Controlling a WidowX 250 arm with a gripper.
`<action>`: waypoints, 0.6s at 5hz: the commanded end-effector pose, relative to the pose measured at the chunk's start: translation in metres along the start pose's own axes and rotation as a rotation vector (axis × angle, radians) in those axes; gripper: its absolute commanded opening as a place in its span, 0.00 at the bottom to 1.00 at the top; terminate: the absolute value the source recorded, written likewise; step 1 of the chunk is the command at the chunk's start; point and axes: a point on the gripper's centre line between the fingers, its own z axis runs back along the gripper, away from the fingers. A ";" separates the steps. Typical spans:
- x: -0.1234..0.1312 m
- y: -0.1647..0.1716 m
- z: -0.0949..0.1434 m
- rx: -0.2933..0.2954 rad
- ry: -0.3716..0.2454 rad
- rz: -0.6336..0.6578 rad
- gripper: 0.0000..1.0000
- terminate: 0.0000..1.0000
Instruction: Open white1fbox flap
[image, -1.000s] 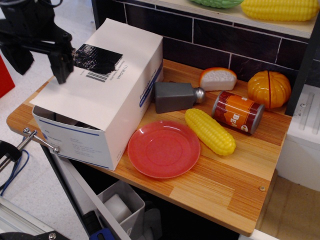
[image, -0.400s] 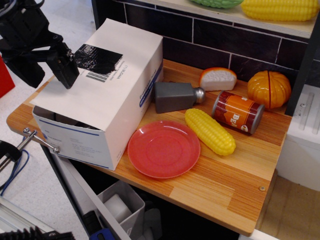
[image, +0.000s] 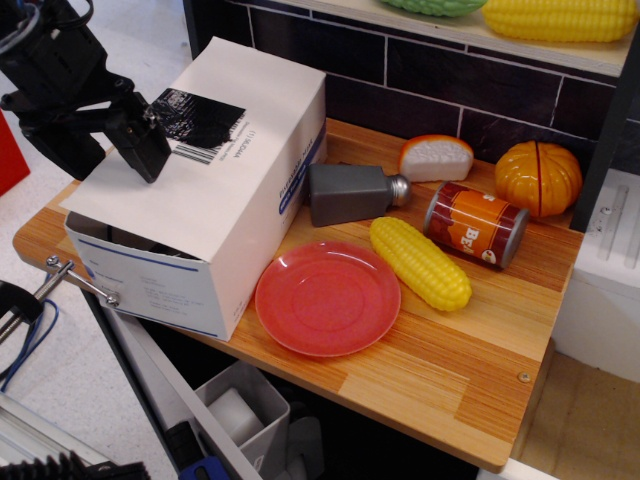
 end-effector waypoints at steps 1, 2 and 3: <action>0.010 -0.027 0.013 0.019 -0.053 -0.033 1.00 0.00; 0.016 -0.041 0.022 0.045 -0.033 -0.063 1.00 0.00; 0.023 -0.056 0.031 0.083 -0.018 -0.099 1.00 0.00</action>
